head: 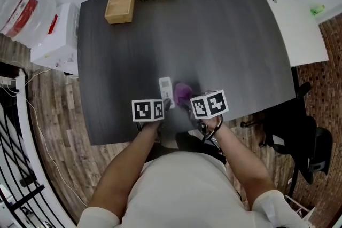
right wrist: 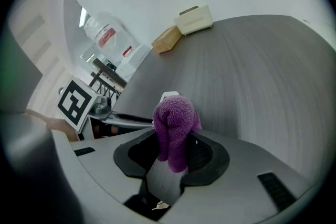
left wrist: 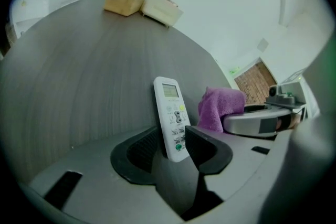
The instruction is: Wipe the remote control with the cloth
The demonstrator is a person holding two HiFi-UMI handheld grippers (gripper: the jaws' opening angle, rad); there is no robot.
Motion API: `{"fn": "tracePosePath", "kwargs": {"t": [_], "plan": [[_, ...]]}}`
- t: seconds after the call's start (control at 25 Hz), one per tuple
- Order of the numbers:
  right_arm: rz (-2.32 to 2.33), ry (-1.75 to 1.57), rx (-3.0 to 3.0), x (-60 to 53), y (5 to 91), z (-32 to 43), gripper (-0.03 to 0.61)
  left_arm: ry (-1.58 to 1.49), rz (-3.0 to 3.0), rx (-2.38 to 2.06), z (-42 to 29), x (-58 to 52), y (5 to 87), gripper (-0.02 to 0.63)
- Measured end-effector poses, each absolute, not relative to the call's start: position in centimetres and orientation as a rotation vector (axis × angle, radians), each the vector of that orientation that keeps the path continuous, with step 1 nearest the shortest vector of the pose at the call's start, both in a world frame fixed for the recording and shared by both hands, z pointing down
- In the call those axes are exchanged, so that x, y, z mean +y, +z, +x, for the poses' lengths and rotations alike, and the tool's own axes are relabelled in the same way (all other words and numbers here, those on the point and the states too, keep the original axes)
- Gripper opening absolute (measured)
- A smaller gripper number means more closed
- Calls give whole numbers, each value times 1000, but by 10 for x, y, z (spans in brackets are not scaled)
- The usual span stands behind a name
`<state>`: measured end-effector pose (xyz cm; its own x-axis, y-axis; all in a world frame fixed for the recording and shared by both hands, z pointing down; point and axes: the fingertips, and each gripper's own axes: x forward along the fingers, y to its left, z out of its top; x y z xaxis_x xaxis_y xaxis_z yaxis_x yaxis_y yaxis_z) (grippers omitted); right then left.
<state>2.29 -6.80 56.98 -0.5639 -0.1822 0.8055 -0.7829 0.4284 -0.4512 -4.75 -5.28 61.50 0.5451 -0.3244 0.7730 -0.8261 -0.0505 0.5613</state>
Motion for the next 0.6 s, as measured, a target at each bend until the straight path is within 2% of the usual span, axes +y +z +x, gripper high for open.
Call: {"fn": "tracePosePath", "kwargs": {"t": [0.28, 0.6], "plan": [[768, 1023, -2036, -90, 560, 14, 126, 551, 1590, -969, -46, -53, 617, 160], [485, 739, -1968, -110, 568, -57, 126, 563, 1581, -962, -46, -53, 617, 160]]}}
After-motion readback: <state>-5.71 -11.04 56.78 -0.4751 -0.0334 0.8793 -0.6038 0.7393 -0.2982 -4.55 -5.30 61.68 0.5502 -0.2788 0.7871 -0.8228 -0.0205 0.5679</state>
